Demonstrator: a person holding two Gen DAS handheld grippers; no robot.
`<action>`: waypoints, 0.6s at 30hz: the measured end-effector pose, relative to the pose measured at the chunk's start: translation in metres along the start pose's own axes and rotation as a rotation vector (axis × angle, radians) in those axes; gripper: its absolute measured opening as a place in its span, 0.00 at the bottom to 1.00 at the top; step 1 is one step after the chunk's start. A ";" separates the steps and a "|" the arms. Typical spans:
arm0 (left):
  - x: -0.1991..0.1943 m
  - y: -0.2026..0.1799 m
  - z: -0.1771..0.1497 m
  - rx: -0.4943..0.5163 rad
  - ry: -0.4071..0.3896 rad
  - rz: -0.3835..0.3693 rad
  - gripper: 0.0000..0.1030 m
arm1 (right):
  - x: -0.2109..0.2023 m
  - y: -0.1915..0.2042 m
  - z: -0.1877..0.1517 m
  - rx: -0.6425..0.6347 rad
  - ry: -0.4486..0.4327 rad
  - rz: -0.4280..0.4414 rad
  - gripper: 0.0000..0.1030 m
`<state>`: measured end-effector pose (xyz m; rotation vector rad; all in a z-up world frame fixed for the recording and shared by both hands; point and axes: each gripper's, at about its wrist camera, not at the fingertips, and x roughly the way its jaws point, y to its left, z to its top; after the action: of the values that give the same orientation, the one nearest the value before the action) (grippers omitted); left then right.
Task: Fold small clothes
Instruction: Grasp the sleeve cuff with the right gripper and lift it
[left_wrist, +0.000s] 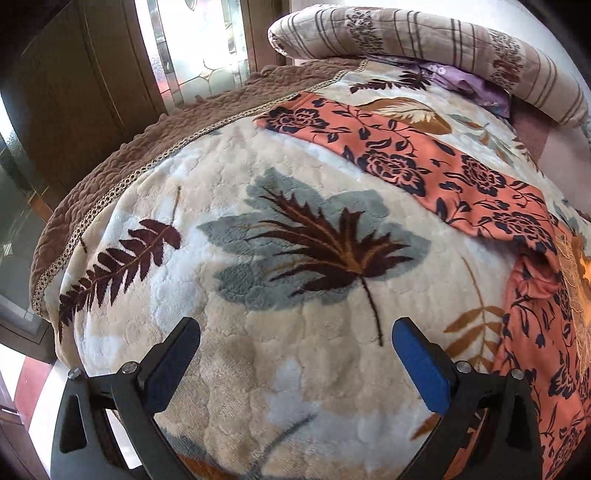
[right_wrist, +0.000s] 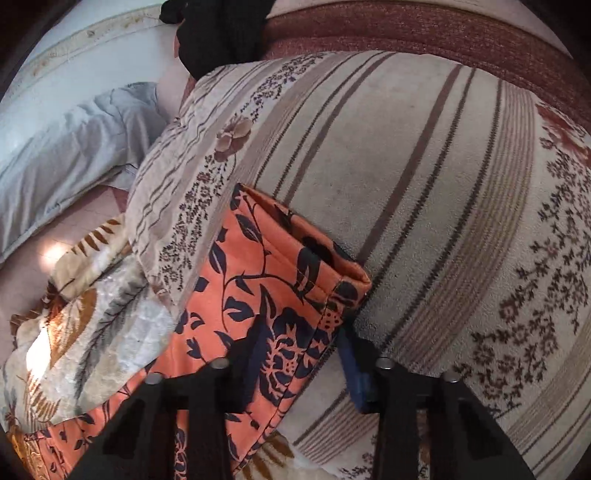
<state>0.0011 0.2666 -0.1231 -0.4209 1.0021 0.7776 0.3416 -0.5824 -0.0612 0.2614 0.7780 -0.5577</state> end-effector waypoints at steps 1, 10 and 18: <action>0.000 0.003 -0.001 -0.004 -0.001 -0.005 1.00 | 0.001 0.002 0.002 0.000 0.008 0.013 0.10; -0.013 0.010 -0.004 -0.035 -0.041 -0.103 1.00 | -0.156 0.100 0.001 -0.140 -0.180 0.461 0.06; -0.047 0.025 -0.006 -0.042 -0.108 -0.191 1.00 | -0.309 0.244 -0.127 -0.132 -0.052 1.066 0.07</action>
<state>-0.0357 0.2618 -0.0843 -0.4979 0.8327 0.6434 0.2258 -0.2109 0.0802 0.4859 0.5196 0.4892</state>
